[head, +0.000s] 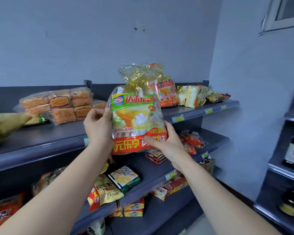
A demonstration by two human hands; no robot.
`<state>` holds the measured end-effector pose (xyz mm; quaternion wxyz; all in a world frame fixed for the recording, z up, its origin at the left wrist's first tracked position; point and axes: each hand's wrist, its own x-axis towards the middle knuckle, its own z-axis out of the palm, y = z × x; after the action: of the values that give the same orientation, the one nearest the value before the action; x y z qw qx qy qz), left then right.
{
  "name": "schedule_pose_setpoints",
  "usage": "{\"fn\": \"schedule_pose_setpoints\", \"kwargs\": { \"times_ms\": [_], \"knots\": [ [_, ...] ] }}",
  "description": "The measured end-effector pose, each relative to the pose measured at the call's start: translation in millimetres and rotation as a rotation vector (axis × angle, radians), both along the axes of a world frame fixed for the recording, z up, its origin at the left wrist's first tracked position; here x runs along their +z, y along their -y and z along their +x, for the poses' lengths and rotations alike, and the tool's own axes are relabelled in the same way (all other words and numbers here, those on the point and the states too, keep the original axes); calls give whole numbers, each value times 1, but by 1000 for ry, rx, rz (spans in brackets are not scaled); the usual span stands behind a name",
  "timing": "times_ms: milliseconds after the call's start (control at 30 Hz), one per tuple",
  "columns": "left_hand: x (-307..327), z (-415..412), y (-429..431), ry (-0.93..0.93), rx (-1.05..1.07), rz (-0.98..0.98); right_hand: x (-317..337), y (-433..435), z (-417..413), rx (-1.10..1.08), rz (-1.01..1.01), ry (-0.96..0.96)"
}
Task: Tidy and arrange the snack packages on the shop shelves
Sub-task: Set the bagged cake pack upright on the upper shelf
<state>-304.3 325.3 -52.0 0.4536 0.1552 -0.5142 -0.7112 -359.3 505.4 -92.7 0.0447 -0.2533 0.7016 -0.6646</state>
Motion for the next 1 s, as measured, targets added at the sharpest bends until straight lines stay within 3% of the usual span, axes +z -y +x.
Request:
{"fn": "schedule_pose_setpoints", "kwargs": {
  "times_ms": [267, 433, 600, 733, 800, 867, 933, 1000],
  "knots": [
    [21, -101, -35, -15, -196, -64, 22, -19, -115, -151, -316, -7],
    [19, -173, -54, 163, -256, -255, 39, -38, -205, -163, -370, -53],
    [11, -233, -47, 432, -96, -478, 53, -48, -291, -227, -344, -68],
    [12, -255, -15, 746, 372, -642, 54, -48, -336, -240, -311, -62],
    [16, -258, 0, 785, 592, -594, 50, -46, -353, -238, -291, -44],
    [21, -260, 14, 767, 681, -511, 45, -43, -370, -249, -264, -19],
    [21, -264, 33, 777, 700, -407, 41, -41, -385, -244, -243, 6],
    [19, -269, 55, 670, 603, -226, 39, -38, -398, -233, -203, 20]
  ]
}}
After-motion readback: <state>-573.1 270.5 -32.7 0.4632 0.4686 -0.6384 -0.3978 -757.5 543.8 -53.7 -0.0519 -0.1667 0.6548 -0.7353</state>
